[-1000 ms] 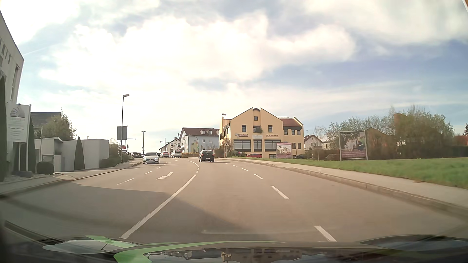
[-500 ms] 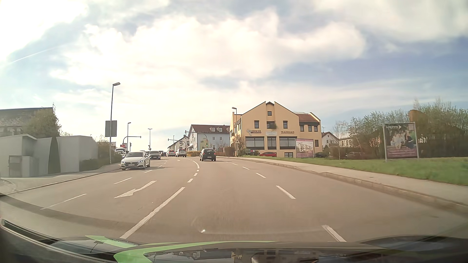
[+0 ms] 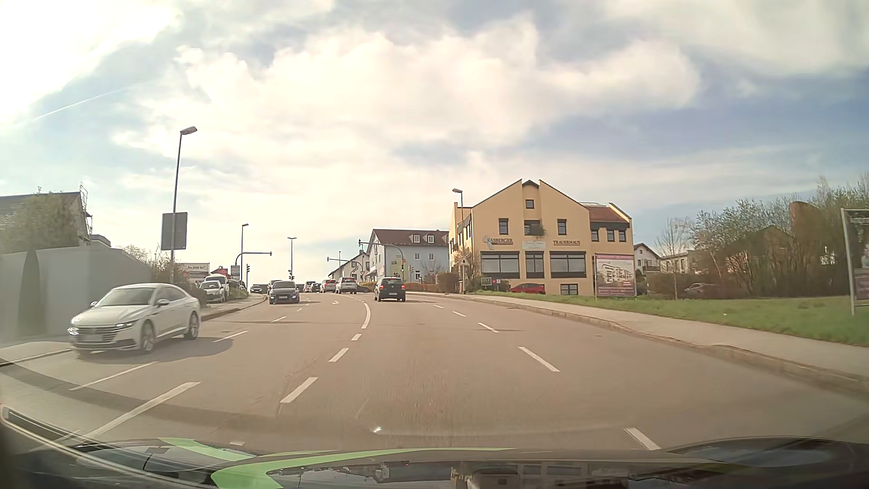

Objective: Follow the waypoints while adhering to traffic rules and regulations

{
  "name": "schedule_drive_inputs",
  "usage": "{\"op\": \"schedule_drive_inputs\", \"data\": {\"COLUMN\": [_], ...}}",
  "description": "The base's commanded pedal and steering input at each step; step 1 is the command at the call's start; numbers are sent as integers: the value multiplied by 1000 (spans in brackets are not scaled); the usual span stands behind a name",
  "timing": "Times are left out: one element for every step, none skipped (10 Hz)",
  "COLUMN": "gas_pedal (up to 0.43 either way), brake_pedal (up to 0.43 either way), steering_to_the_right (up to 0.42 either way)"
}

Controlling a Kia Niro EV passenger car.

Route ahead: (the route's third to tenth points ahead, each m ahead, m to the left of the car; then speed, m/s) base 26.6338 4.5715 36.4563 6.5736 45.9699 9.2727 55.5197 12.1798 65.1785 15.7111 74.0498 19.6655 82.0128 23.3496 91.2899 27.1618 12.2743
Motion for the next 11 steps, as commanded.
{"op": "schedule_drive_inputs", "data": {"gas_pedal": [0,0,0,0,0,0,0,0,0,0,0], "brake_pedal": [0,0,0,0,0,0,0,0,18,37,61], "steering_to_the_right": [-35,-35,-35,-35,-35,-35,-34,-33,-33,-32,-31]}}
